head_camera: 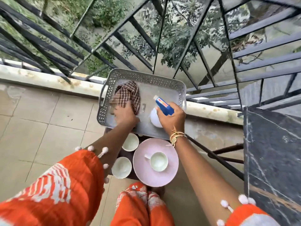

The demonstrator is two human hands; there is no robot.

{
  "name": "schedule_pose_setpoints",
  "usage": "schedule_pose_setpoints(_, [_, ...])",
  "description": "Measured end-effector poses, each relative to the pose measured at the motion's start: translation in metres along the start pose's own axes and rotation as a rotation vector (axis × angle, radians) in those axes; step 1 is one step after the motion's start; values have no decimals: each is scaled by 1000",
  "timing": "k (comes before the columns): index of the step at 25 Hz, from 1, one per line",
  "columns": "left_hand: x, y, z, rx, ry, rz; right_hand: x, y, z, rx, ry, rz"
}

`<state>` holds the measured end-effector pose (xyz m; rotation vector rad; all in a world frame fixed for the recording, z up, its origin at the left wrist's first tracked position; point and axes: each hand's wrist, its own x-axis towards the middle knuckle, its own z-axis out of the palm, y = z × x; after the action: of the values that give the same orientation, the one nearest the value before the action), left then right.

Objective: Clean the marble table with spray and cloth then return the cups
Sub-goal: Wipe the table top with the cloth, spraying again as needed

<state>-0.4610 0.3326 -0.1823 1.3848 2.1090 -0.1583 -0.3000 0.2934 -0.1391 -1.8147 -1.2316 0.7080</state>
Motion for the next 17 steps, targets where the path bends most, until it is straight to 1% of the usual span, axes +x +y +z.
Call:
schedule_pose_setpoints(2, [10, -2, -1, -17, 120, 28, -1, 1, 3, 25, 10, -12])
schedule_pose_setpoints(3, [12, -2, -5, -81, 133, 54, -1, 1, 2, 34, 6, -9])
schedule_pose_setpoints(5, [8, -1, -13, -292, 106, 82, -2, -3, 1, 38, -18, 25])
schedule_pose_setpoints(7, [-10, 3, -26, -590, 80, 71, -8, -11, -9, 32, -46, 78])
schedule_pose_setpoints(9, [-35, 6, -46, -830, 69, 84, -20, -23, -22, -20, 12, 55])
schedule_pose_setpoints(11, [-61, 8, -69, -966, 44, 126, -36, -45, -39, -108, 128, -14])
schedule_pose_setpoints(13, [-80, 11, -93, -1047, 3, 133, -45, -68, -53, -134, 149, -46])
schedule_pose_setpoints(15, [-97, 11, -115, -1098, -45, 64, -50, -100, -67, -67, 40, -32])
schedule_pose_setpoints(16, [-105, 10, -127, -1123, -100, -13, -53, -113, -74, -32, -46, 3])
schedule_pose_setpoints(17, [-111, 6, -132, -1141, -216, -62, -58, -126, -80, -32, -138, 29])
